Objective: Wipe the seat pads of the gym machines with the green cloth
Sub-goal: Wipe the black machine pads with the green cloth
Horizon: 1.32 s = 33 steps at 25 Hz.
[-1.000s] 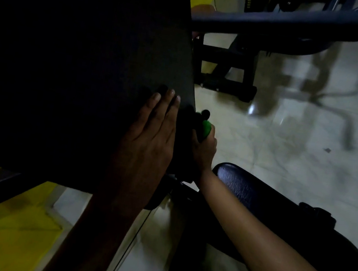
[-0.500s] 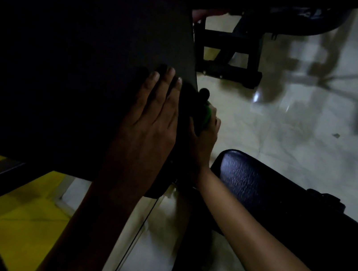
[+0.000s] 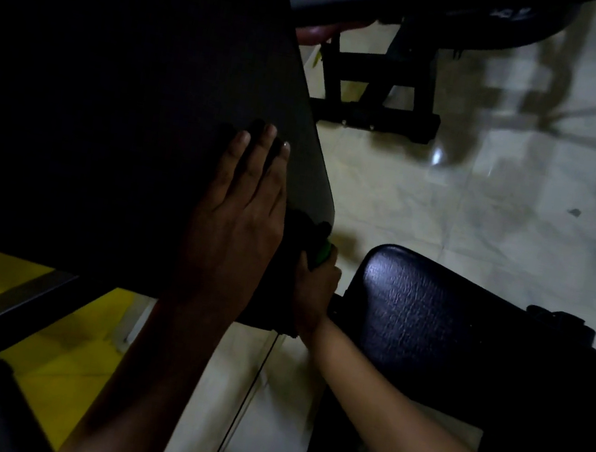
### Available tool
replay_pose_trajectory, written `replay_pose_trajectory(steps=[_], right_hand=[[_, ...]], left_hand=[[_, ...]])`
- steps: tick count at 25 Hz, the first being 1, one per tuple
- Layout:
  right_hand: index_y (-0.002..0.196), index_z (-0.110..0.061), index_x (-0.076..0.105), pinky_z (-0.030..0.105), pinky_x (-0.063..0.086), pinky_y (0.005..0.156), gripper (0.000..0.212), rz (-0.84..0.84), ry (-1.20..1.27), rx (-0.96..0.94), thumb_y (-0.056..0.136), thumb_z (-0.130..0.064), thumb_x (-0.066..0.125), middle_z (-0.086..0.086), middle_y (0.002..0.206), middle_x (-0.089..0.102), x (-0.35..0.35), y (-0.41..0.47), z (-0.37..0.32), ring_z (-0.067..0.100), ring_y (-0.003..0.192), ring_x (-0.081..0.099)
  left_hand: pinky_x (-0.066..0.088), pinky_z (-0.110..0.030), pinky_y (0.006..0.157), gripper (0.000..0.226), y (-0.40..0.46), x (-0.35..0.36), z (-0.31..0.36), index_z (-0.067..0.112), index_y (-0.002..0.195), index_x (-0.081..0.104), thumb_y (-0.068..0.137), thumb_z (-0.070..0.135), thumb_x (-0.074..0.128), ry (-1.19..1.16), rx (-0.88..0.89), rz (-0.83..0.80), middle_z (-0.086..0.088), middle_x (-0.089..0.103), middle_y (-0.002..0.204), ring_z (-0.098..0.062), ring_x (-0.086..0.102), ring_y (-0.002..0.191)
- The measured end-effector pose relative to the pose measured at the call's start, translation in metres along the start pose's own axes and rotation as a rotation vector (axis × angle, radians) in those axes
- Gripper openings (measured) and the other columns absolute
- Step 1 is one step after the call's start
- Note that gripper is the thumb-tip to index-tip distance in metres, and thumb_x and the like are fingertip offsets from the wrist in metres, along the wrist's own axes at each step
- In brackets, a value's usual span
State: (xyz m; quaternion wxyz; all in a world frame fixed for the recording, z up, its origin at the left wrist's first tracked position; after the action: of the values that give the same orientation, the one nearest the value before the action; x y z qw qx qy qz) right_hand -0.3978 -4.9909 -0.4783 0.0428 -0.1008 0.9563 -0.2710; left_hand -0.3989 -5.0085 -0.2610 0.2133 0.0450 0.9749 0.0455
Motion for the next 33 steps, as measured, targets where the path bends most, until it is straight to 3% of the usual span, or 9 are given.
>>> replay_pose_trajectory(steps=[5, 9, 13, 17, 21, 26, 28, 31, 33], right_hand=[[0.134, -0.008, 0.041, 0.034, 0.034, 0.103, 0.066, -0.085, 0.148, -0.270, 0.077, -0.040, 0.049, 0.017, 0.124, 0.041, 0.009, -0.052, -0.017, 0.024, 0.117, 0.043], [0.135, -0.007, 0.039, 0.032, 0.031, 0.103, 0.053, -0.019, 0.102, -0.015, 0.089, -0.022, 0.058, 0.022, 0.129, 0.038, 0.005, -0.040, 0.002, 0.034, 0.122, 0.041], [0.135, -0.023, 0.036, 0.015, 0.028, 0.105, 0.058, -0.108, 0.232, -0.313, 0.082, -0.031, 0.058, 0.010, 0.133, 0.034, 0.012, -0.090, -0.015, 0.016, 0.124, 0.039], [0.139, -0.001, 0.031, 0.019, 0.024, 0.094, 0.054, -0.154, 0.049, 0.049, 0.092, -0.013, 0.055, 0.022, 0.136, 0.034, 0.008, -0.042, 0.031, 0.032, 0.125, 0.038], [0.140, 0.000, 0.031, -0.001, 0.021, 0.089, 0.056, -0.143, 0.110, -0.047, 0.090, -0.008, 0.058, 0.020, 0.133, 0.033, 0.009, -0.048, 0.028, 0.027, 0.124, 0.037], [0.133, -0.005, 0.045, 0.039, 0.037, 0.099, 0.060, -0.090, 0.134, 0.182, 0.082, -0.033, 0.060, 0.024, 0.124, 0.050, 0.009, -0.008, 0.045, 0.039, 0.117, 0.048], [0.128, -0.005, 0.048, 0.040, 0.039, 0.098, 0.071, -0.046, 0.120, 0.078, 0.071, -0.048, 0.049, 0.020, 0.118, 0.052, 0.004, -0.002, 0.028, 0.031, 0.111, 0.051], [0.133, -0.008, 0.044, 0.032, 0.037, 0.095, 0.066, -0.090, 0.082, -0.128, 0.075, -0.040, 0.048, 0.013, 0.115, 0.046, 0.005, 0.007, 0.010, 0.018, 0.101, 0.046], [0.130, -0.012, 0.046, 0.038, 0.041, 0.093, 0.063, -0.080, 0.022, -0.046, 0.077, -0.046, 0.048, 0.016, 0.116, 0.052, 0.004, 0.024, 0.023, 0.028, 0.107, 0.052]], left_hand=[[0.009, -0.047, 0.113, 0.051, 0.001, 0.000, -0.001, 0.013, 0.137, 0.048, 0.090, 0.029, 0.037, 0.012, 0.019, 0.021, -0.006, 0.038, 0.150, -0.030, 0.029, 0.141], [0.013, -0.048, 0.113, 0.051, 0.000, -0.001, -0.003, 0.006, 0.132, 0.053, 0.092, 0.019, 0.024, -0.050, -0.015, 0.056, -0.010, 0.044, 0.146, -0.032, 0.033, 0.139], [0.008, -0.049, 0.114, 0.050, -0.001, 0.004, -0.003, 0.005, 0.137, 0.047, 0.093, 0.015, 0.024, -0.088, 0.017, 0.043, -0.013, 0.039, 0.149, -0.034, 0.029, 0.140], [0.009, -0.053, 0.114, 0.044, -0.004, 0.003, -0.001, -0.002, 0.130, 0.053, 0.093, 0.015, 0.038, -0.138, 0.046, 0.063, -0.018, 0.045, 0.143, -0.038, 0.033, 0.138], [0.006, -0.054, 0.115, 0.058, -0.004, 0.012, 0.005, -0.004, 0.134, 0.047, 0.099, 0.015, 0.006, -0.152, 0.059, 0.073, -0.020, 0.040, 0.146, -0.038, 0.027, 0.140], [0.009, -0.054, 0.114, 0.049, -0.002, 0.015, 0.010, -0.006, 0.134, 0.046, 0.095, 0.016, 0.027, -0.186, 0.076, 0.070, -0.022, 0.040, 0.146, -0.040, 0.028, 0.139], [0.012, -0.054, 0.114, 0.048, -0.001, 0.015, 0.014, -0.006, 0.133, 0.047, 0.094, 0.016, 0.029, -0.176, 0.084, 0.062, -0.022, 0.040, 0.146, -0.040, 0.029, 0.139], [0.011, -0.054, 0.115, 0.049, 0.002, 0.018, 0.020, -0.002, 0.138, 0.043, 0.097, 0.019, 0.026, -0.123, 0.113, 0.057, -0.019, 0.035, 0.150, -0.038, 0.024, 0.142], [0.008, -0.054, 0.115, 0.050, 0.000, 0.020, 0.019, -0.002, 0.138, 0.043, 0.096, 0.024, 0.035, -0.132, 0.104, 0.048, -0.019, 0.034, 0.150, -0.038, 0.023, 0.142]])
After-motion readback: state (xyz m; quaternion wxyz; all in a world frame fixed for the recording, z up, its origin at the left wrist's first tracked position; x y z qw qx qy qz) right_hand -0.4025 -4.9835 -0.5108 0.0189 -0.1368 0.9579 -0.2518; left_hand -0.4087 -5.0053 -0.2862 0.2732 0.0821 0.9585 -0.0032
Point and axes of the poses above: each hand's wrist, its own y-axis towards the middle knuckle, its own x-axis out of the palm, z = x × y, the point moved 8 cm from there along y, towards the middle knuckle
